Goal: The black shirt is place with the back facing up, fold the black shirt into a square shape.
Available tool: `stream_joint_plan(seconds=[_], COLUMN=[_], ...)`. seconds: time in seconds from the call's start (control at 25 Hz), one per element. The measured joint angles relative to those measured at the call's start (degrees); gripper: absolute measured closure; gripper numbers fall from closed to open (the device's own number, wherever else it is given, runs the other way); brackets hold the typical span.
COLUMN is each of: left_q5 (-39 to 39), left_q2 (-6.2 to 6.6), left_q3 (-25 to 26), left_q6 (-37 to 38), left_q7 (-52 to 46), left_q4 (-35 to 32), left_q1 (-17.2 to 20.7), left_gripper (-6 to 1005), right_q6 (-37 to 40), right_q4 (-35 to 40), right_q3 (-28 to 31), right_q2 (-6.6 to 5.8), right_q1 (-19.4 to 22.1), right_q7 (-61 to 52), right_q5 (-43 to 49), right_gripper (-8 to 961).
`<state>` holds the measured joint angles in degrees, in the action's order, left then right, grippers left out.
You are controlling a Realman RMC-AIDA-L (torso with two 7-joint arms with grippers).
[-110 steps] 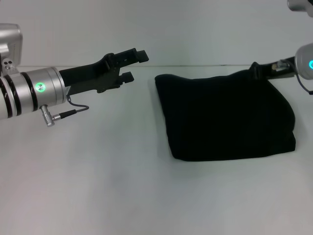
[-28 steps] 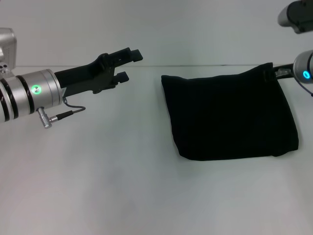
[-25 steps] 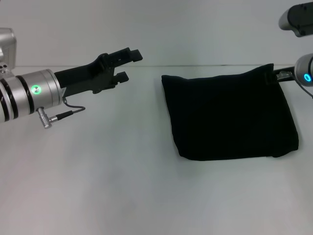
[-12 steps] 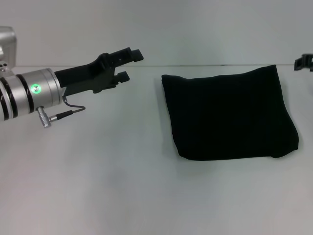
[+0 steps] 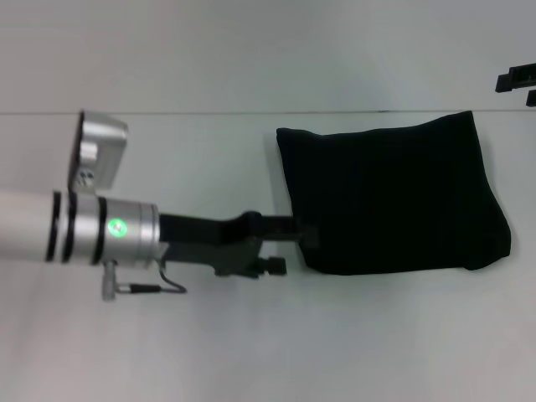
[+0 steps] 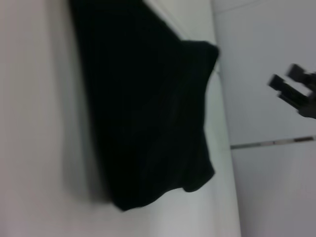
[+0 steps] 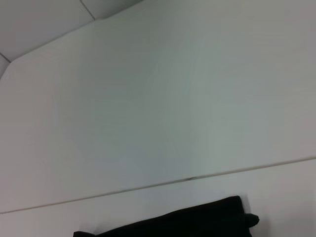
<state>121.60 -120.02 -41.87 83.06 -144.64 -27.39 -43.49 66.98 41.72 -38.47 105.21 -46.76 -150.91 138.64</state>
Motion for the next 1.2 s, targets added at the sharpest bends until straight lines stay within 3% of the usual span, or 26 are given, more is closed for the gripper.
stream_joint_plan(seconds=[0.12, 0.2, 0.28, 0.4, 0.8, 1.2], left_q5=[-0.1, -0.4, -2.0, -2.8, -2.7, -2.6], left_q2=[-1.14, -1.54, -3.3, -4.06, -4.28, -4.34], left_q3=[0.5, 1.1, 4.3, 4.9, 4.2, 2.1], left_q6=[-4.0, -5.5, -10.3, -13.9, -24.8, -29.0], left_q7=[-1.3, -1.7, -2.5, -2.3, 0.4, 1.4], left_q4=[3.2, 4.2, 7.0, 8.2, 14.0, 15.6], left_q1=[0.4, 0.4, 0.4, -0.1, -4.2, -6.3], left_gripper=[111, 111, 111, 111, 112, 264], right_q6=[0.4, 0.1, -0.1, -0.6, -1.4, -1.5], right_q4=[-0.1, -0.1, -0.2, -0.2, -0.3, -0.3], right_q3=[0.0, 0.1, 0.1, 0.2, 0.2, 0.2], right_q2=[-0.12, -0.02, 0.06, 0.28, 0.65, 0.7], right_q1=[0.0, -0.1, -0.2, -0.3, -0.4, -0.1], right_q7=[-0.1, -0.1, -0.1, 0.1, 0.6, 0.7], right_q5=[-0.3, -0.4, -0.4, -0.5, -0.6, -0.7], right_gripper=[304, 284, 263, 232, 221, 221])
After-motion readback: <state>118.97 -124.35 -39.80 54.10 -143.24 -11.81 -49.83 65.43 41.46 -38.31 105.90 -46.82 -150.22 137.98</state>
